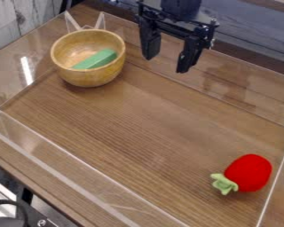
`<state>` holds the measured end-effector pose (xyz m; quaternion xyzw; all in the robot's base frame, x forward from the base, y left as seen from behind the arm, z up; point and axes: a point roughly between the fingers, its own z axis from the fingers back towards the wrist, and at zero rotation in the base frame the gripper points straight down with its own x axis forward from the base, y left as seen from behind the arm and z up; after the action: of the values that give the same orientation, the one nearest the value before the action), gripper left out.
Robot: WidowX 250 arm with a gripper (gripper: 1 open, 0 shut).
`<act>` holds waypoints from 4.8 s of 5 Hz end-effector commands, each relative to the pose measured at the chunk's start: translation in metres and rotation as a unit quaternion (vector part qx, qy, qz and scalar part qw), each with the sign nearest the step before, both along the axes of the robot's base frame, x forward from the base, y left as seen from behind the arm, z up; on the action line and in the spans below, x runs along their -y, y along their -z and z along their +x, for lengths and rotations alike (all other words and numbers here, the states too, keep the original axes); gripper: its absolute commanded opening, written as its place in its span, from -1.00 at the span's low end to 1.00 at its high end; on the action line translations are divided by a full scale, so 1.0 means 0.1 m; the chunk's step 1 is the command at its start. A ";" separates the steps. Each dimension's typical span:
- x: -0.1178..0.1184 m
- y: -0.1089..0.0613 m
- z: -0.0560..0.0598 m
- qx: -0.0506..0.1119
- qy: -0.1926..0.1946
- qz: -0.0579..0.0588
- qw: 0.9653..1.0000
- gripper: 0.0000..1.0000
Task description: Remove the green block from the brown bowl and put it on the table
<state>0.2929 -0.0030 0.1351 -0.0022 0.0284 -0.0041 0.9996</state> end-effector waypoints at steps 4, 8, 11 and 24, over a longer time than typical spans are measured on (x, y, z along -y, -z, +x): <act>-1.02 -0.04 -0.09 0.020 0.012 0.023 0.999 1.00; -1.67 0.28 0.11 0.041 -0.012 0.032 0.999 1.00; -1.96 0.57 0.35 0.056 -0.016 0.032 0.998 1.00; -2.00 0.74 0.61 0.064 -0.031 0.003 0.997 1.00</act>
<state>0.3457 0.1938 0.0397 -0.0169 -0.0084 0.0308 0.9993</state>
